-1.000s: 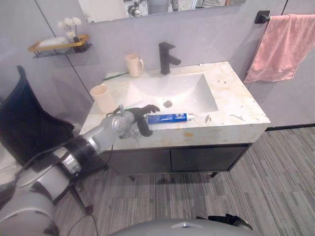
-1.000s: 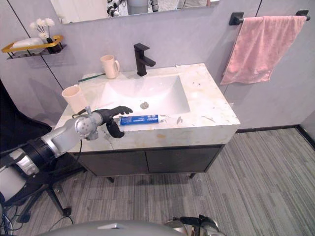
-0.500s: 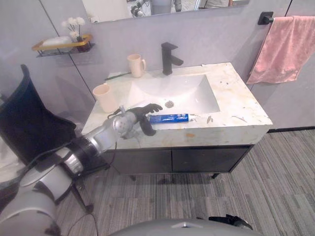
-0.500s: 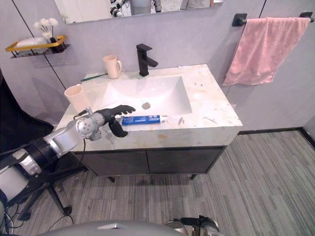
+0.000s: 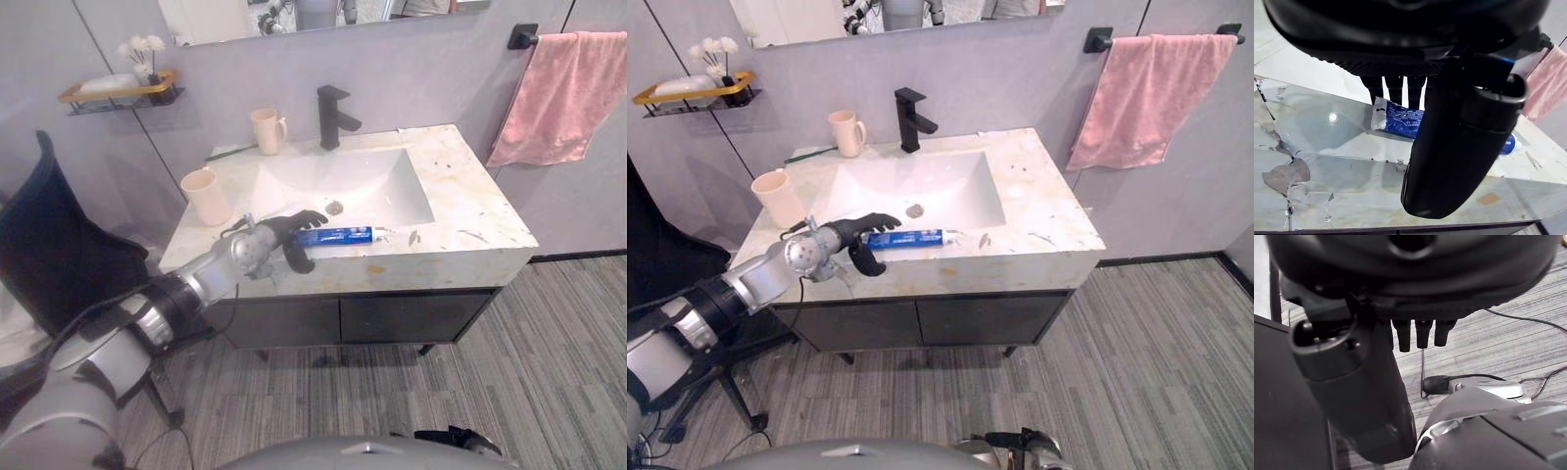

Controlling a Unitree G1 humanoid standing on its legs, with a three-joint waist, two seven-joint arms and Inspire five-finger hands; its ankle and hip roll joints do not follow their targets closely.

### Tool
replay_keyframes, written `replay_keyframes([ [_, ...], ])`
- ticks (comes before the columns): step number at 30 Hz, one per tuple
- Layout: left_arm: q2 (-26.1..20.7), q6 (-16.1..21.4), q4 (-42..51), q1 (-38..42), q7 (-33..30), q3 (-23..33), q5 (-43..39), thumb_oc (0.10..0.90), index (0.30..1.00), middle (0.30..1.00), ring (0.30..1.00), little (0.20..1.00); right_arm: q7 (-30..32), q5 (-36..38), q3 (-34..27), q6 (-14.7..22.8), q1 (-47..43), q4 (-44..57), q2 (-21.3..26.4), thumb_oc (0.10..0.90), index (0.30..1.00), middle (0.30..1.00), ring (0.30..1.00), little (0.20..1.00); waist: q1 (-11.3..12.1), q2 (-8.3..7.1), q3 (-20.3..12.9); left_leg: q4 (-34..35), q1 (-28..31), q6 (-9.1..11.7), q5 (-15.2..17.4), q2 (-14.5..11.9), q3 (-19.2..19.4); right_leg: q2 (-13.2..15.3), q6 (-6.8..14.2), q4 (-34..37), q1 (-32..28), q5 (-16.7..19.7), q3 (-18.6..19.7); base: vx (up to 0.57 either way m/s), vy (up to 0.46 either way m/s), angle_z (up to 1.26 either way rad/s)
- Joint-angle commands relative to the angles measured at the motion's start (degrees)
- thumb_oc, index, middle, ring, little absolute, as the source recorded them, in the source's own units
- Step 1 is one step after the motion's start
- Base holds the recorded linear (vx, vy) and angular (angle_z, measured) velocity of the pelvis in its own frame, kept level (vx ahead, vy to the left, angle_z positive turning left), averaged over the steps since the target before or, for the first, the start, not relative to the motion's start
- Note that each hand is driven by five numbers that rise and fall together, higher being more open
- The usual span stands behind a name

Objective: Organize the bathroom.

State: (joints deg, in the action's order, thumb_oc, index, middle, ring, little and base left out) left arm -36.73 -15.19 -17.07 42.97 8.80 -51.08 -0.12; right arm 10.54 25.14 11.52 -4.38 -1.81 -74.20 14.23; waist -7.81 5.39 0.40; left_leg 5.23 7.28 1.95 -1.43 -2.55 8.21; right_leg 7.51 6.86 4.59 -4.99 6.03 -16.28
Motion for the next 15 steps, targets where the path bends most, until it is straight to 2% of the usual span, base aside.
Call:
replay_keyframes([
  [1,-2.81,2.57,-4.12,13.89,-2.44,3.95,3.95,0.8,0.9,0.9,0.9,0.9,0.41,-1.56,1.84,-0.58,-1.14,-4.27,-0.26,0.8,0.9,0.9,0.9,0.9,1.17,-2.17,0.07,-3.19,1.56,-2.65,5.7,2.12,4.75,-2.11,0.59,-2.26,-1.44,-6.76,4.35,-0.04,0.006,0.0],
  [7,-3.75,3.57,-4.83,14.03,-5.55,4.73,2.92,0.8,0.9,0.9,0.9,0.9,0.5,-1.53,2.37,-0.7,-1.22,-4.02,-0.19,0.8,0.9,0.9,0.9,0.9,1.34,-2.09,-0.04,-2.93,1.6,-2.58,5.53,2.12,4.76,-2.15,0.6,-2.14,-1.44,-6.68,4.34,-0.02,0.003,0.0],
  [15,-4.89,5.88,-4.26,13.93,-4.74,5.73,-0.47,0.8,0.9,0.9,0.9,0.9,-0.16,-1.76,2.15,-0.61,-1.53,-4.19,0.38,0.8,0.9,0.9,0.9,0.9,1.81,-2.2,-0.01,-3.12,1.49,-2.59,5.56,2.07,4.49,-2.12,0.31,-2.59,-1.47,-7.06,4.0,-0.02,0.006,0.0],
])
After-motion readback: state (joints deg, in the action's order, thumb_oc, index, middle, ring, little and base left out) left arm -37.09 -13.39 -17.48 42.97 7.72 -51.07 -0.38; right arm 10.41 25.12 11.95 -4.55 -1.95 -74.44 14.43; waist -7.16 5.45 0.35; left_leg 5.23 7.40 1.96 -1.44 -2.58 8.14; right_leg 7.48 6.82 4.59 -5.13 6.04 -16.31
